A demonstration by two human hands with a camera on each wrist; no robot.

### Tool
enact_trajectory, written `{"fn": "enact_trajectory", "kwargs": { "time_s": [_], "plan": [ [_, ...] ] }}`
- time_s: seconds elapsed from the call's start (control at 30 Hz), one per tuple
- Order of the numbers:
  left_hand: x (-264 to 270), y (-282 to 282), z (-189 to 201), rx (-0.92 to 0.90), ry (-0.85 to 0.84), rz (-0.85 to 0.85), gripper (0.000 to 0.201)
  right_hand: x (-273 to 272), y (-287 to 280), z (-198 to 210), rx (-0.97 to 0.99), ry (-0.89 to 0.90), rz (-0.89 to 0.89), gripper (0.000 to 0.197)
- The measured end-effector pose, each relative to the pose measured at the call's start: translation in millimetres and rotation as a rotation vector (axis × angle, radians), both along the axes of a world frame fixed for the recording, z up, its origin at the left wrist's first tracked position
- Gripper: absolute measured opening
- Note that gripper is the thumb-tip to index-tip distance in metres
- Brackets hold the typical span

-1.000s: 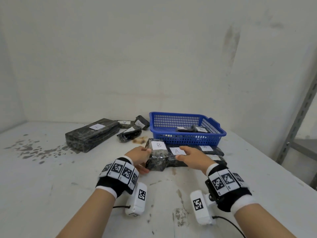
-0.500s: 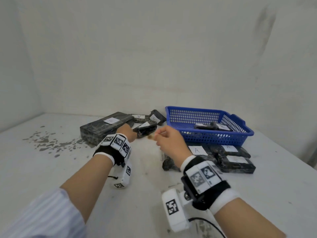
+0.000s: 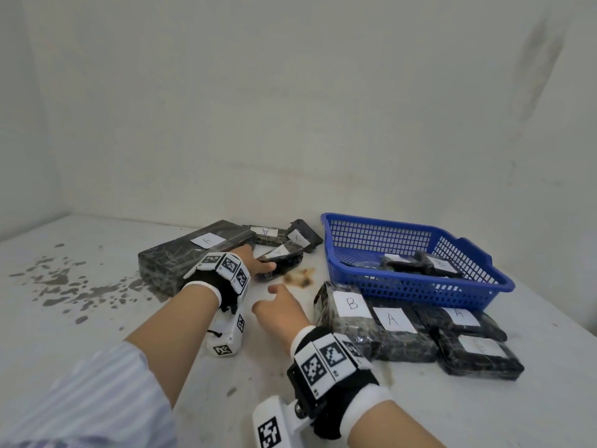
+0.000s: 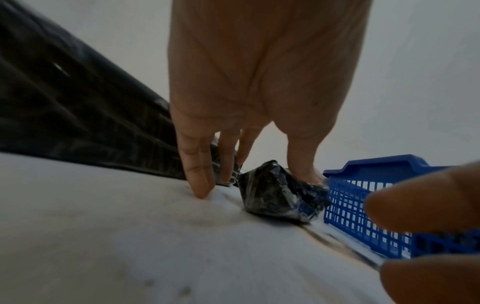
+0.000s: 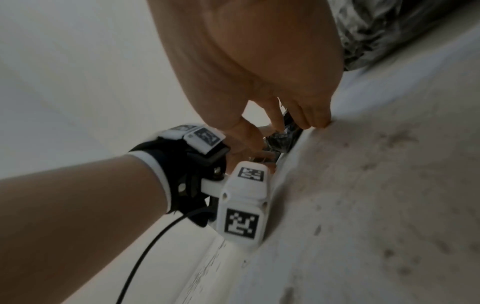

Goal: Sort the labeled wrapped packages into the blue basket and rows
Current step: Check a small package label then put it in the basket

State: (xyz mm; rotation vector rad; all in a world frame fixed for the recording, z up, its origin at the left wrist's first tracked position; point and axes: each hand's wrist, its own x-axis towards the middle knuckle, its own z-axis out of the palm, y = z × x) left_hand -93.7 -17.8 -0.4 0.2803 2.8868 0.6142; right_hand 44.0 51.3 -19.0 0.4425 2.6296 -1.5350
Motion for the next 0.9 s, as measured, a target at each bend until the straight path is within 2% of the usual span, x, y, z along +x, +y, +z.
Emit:
{"fn": "enact_trajectory", "kwargs": {
  "time_s": [0.1, 0.2, 0.27, 0.33, 0.4, 0.5, 0.57, 0.63, 0.73, 0.83, 0.9],
  "plan": [
    [-11, 8, -1, -0.057, -0.023, -0.015, 0.076, -4, -1, -5, 0.034, -0.011, 0.028, 0.057],
    [-17, 10, -2, -0.033, -0.013, -0.027, 0.036, -4, 0, -5, 0.059, -0.02, 0.043, 0.056],
    [-16, 6, 0, 0.032, 0.001, -0.014, 0.026, -3, 0, -2, 0.057, -0.019, 0.044, 0.056],
    [-15, 2, 3, 0.162, -0.004, 0.015, 0.036, 1, 2, 2, 0.022, -0.005, 0.025, 0.058],
    [-9, -2, 11, 0.403, -0.048, 0.03, 0.041, 7, 5, 9, -0.056, 0.059, -0.02, 0.059],
    [17, -8, 34, 0.729, -0.035, -0.027, 0.037, 16, 14, 27, -0.161, 0.302, -0.128, 0.055],
    [43, -10, 51, 0.87, 0.017, -0.106, 0.039, 25, 26, 44, -0.211, 0.524, -0.192, 0.051],
    [72, -12, 67, 0.93, 0.071, -0.185, 0.041, 38, 46, 64, -0.196, 0.671, -0.262, 0.051],
    [112, -13, 84, 0.958, 0.148, -0.274, 0.04, 61, 83, 89, -0.161, 0.705, -0.299, 0.057],
    [143, -7, 94, 0.994, 0.238, -0.336, 0.042, 86, 109, 103, -0.317, 0.66, -0.121, 0.05],
    [159, 0, 98, 1.042, 0.242, -0.354, 0.044, 101, 123, 105, -0.386, 0.692, -0.033, 0.043]
  ]
}}
